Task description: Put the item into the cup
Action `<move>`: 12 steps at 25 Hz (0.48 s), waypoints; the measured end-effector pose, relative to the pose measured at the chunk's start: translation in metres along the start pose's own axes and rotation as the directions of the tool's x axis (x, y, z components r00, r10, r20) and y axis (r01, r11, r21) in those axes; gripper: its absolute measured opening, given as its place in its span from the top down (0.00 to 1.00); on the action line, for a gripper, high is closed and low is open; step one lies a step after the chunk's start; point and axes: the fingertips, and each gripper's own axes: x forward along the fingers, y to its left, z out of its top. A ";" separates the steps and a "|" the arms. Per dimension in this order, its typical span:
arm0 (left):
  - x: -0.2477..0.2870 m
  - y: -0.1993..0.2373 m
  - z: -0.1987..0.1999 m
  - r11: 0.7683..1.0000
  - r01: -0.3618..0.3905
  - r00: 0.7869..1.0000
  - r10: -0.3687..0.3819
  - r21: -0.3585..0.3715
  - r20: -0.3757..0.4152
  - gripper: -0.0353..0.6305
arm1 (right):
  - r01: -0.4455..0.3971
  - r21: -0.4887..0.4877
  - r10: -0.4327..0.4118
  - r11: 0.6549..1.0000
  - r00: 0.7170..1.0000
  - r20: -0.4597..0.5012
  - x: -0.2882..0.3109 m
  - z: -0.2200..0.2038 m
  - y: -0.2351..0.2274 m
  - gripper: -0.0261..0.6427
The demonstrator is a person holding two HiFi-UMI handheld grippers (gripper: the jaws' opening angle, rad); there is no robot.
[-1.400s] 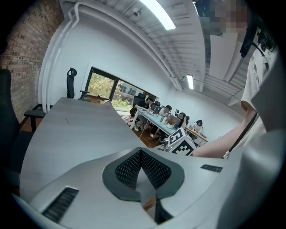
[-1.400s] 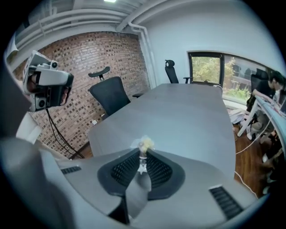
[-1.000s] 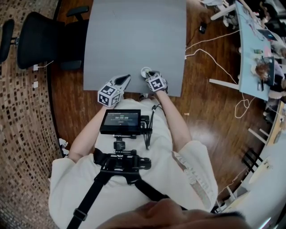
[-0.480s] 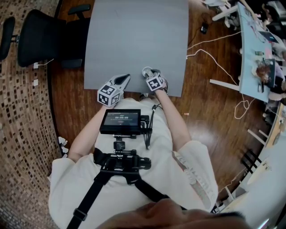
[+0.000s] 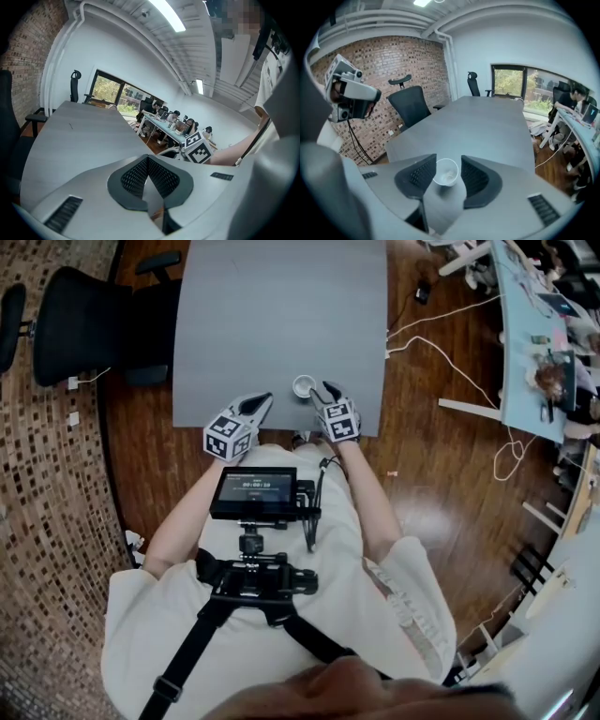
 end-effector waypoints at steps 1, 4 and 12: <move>0.001 -0.002 0.000 1.000 0.001 1.000 -0.001 0.002 -0.001 0.95 | 0.003 0.003 -0.003 1.000 1.000 0.027 -0.011 0.004 -0.001 0.67; 0.004 -0.011 -0.001 1.000 0.003 1.000 -0.003 0.010 -0.001 0.96 | 0.009 0.013 -0.010 1.000 0.995 0.097 -0.039 0.014 -0.005 0.67; 0.003 -0.012 0.002 1.000 0.004 0.999 -0.004 -0.005 0.033 0.96 | 0.025 0.037 -0.035 0.999 0.960 0.277 -0.103 0.047 0.004 0.67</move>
